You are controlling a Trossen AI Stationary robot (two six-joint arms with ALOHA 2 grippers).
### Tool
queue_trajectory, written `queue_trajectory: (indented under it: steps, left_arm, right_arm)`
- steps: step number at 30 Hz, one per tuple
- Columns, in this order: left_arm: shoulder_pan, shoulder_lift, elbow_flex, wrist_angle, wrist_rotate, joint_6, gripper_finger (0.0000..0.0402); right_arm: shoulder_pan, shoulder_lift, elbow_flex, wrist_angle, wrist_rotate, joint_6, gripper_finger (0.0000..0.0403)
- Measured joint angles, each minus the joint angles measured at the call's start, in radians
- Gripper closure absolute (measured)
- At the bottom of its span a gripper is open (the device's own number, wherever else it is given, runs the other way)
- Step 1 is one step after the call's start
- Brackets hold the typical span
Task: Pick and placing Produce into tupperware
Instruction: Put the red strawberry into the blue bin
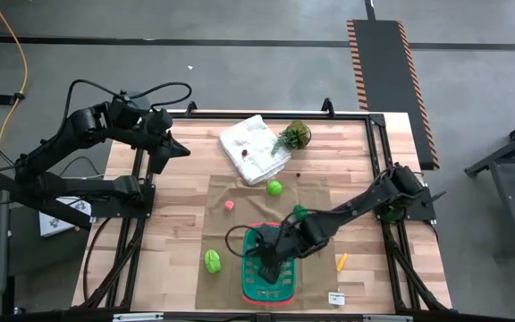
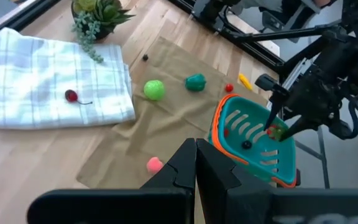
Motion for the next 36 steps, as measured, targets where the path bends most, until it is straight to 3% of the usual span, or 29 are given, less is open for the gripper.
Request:
queue_trajectory:
  steps: [11, 23, 36]
  left_arm:
    - [0.000, -0.004, 0.000, -0.004, 0.001, 0.029, 0.0401]
    - [0.000, -0.004, 0.000, -0.034, 0.001, 0.062, 0.0401]
    - [0.000, -0.004, 0.000, -0.033, 0.001, 0.081, 0.0401]
  right_arm:
    - [0.013, 0.015, -0.080, -0.012, 0.013, 0.084, 0.0258]
    - [0.010, 0.097, -0.089, 0.108, -0.082, 0.118, 0.0257]
    - [0.003, 0.097, -0.087, 0.118, -0.107, 0.119, 0.0205]
